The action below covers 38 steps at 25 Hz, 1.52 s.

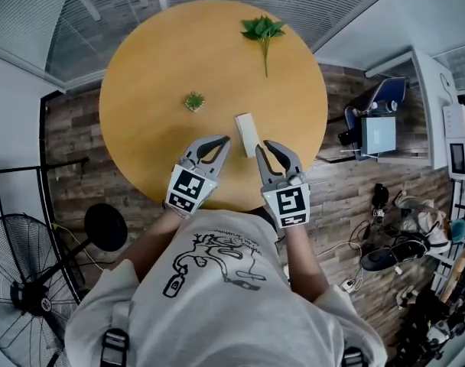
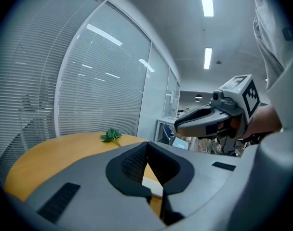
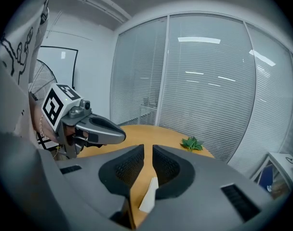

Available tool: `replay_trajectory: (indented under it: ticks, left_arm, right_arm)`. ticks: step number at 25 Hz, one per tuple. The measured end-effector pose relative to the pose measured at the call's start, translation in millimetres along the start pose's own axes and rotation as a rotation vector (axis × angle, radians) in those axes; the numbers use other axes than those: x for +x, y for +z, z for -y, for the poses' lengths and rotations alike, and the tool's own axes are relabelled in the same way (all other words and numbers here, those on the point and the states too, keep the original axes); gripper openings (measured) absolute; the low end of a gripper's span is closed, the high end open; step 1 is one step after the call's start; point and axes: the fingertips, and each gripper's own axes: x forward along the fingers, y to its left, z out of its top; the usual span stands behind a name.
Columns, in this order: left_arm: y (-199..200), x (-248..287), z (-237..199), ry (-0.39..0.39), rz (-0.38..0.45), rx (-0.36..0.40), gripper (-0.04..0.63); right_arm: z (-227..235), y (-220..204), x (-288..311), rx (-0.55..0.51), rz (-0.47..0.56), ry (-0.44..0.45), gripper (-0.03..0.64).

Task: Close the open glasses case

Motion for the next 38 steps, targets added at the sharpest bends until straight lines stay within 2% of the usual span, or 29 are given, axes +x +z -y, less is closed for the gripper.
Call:
replay_trajectory:
  ticks: [38]
  left_arm:
    - [-105, 63, -11, -0.035, -0.187, 0.000, 0.020]
  right_arm:
    - [-1, -112, 55, -0.097, -0.205, 0.003, 0.136]
